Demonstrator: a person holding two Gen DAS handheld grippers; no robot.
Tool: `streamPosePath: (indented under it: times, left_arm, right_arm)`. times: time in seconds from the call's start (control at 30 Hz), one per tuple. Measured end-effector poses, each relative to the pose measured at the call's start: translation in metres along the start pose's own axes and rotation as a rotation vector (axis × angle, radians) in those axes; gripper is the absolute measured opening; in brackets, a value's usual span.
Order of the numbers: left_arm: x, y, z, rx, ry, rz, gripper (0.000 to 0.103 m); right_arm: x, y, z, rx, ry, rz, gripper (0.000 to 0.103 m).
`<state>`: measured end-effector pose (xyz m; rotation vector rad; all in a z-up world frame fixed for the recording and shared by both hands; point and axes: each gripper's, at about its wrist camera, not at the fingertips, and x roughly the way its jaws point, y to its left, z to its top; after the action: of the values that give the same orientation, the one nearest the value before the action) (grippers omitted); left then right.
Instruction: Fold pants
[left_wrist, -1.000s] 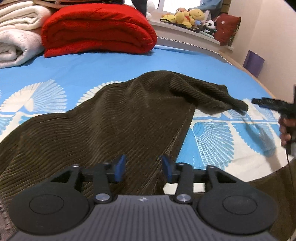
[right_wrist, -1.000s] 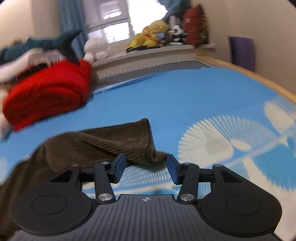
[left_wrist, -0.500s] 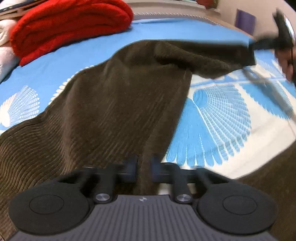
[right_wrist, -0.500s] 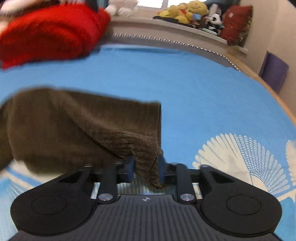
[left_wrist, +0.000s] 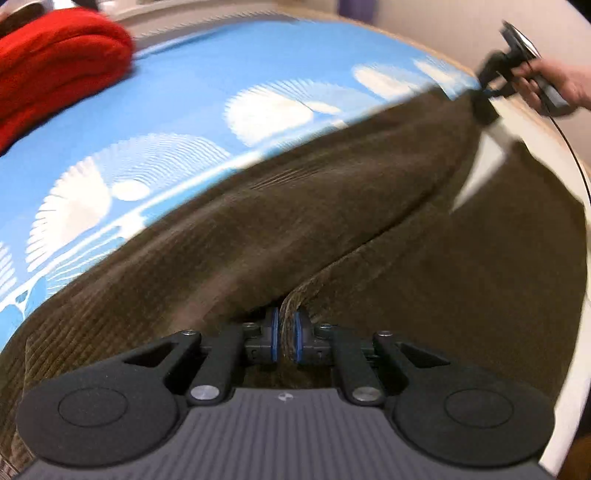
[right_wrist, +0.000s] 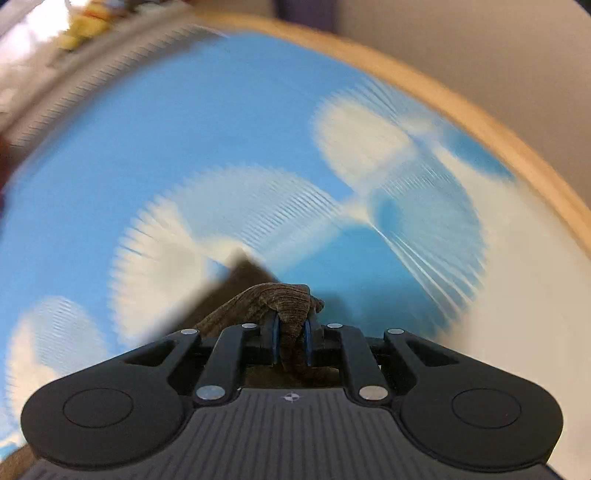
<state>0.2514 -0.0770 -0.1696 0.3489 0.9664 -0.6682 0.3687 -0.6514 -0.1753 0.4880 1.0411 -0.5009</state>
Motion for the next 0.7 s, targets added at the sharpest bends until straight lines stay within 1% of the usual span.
streamPosePath:
  times: [0.03, 0.1, 0.13, 0.17, 0.2, 0.23, 0.27, 0.3, 0.33, 0.37, 0.4, 0.43, 0.47, 0.5, 0.53, 0.57, 0.6, 0.67, 0.7]
  left_arm:
    - [-0.001, -0.001, -0.001, 0.006, 0.014, -0.011, 0.010]
    - [-0.005, 0.002, -0.004, -0.002, 0.024, -0.034, 0.016]
    - [-0.006, 0.004, -0.005, -0.011, 0.038, -0.042, 0.027]
    - [-0.008, 0.007, -0.006, -0.021, 0.043, -0.040, 0.035]
    - [-0.012, 0.008, -0.008, -0.030, 0.035, -0.037, 0.036]
    - [-0.017, 0.013, -0.007, -0.051, 0.021, -0.051, 0.037]
    - [-0.024, 0.020, -0.006, -0.086, -0.002, -0.077, 0.038]
    - [-0.029, 0.027, -0.005, -0.118, -0.029, -0.092, 0.038]
    - [-0.038, 0.035, -0.003, -0.160, -0.070, -0.104, 0.041]
    - [-0.045, 0.045, -0.003, -0.201, -0.108, -0.113, 0.046]
    - [-0.055, 0.057, -0.004, -0.255, -0.157, -0.111, 0.047]
    - [-0.063, 0.069, -0.005, -0.302, -0.198, -0.084, 0.049]
    - [-0.068, 0.079, -0.005, -0.343, -0.225, -0.045, 0.050]
    - [-0.072, 0.095, -0.006, -0.400, -0.248, 0.011, 0.051]
    - [-0.078, 0.112, -0.011, -0.474, -0.266, 0.082, 0.055]
    - [-0.082, 0.131, -0.018, -0.553, -0.270, 0.168, 0.064]
    - [-0.085, 0.148, -0.027, -0.624, -0.252, 0.262, 0.068]
    - [-0.089, 0.181, -0.046, -0.750, -0.187, 0.427, 0.075]
    - [-0.091, 0.194, -0.057, -0.806, -0.154, 0.503, 0.076]
  right_arm:
    - [0.003, -0.006, -0.007, 0.001, 0.009, 0.012, 0.024]
    - [0.002, -0.014, -0.019, -0.004, -0.012, 0.014, 0.030]
    - [0.002, -0.016, -0.022, -0.018, -0.011, -0.002, 0.035]
    - [0.003, -0.018, -0.026, -0.035, 0.003, -0.041, 0.038]
    - [0.002, -0.019, -0.026, -0.041, 0.015, -0.071, 0.044]
    - [0.001, -0.022, -0.023, -0.033, 0.013, -0.085, 0.045]
    - [-0.003, -0.026, -0.017, -0.014, -0.007, -0.086, 0.045]
    - [-0.013, -0.026, -0.011, 0.010, -0.053, -0.090, 0.044]
    - [-0.025, -0.022, -0.006, 0.010, -0.118, -0.103, 0.045]
    - [-0.036, -0.013, 0.000, -0.014, -0.186, -0.104, 0.045]
    - [-0.043, -0.003, 0.004, -0.048, -0.231, -0.087, 0.047]
    - [-0.045, 0.008, 0.008, -0.076, -0.243, -0.058, 0.052]
    - [-0.042, 0.022, 0.009, -0.100, -0.218, -0.003, 0.054]
    - [-0.035, 0.033, 0.008, -0.111, -0.171, 0.052, 0.057]
    - [-0.024, 0.047, 0.006, -0.110, -0.118, 0.104, 0.057]
    - [-0.014, 0.058, 0.002, -0.092, -0.086, 0.128, 0.057]
    - [-0.004, 0.068, -0.001, -0.067, -0.063, 0.137, 0.058]
    - [0.020, 0.087, -0.010, -0.005, -0.002, 0.146, 0.065]
    - [0.033, 0.096, -0.016, 0.034, 0.037, 0.151, 0.066]
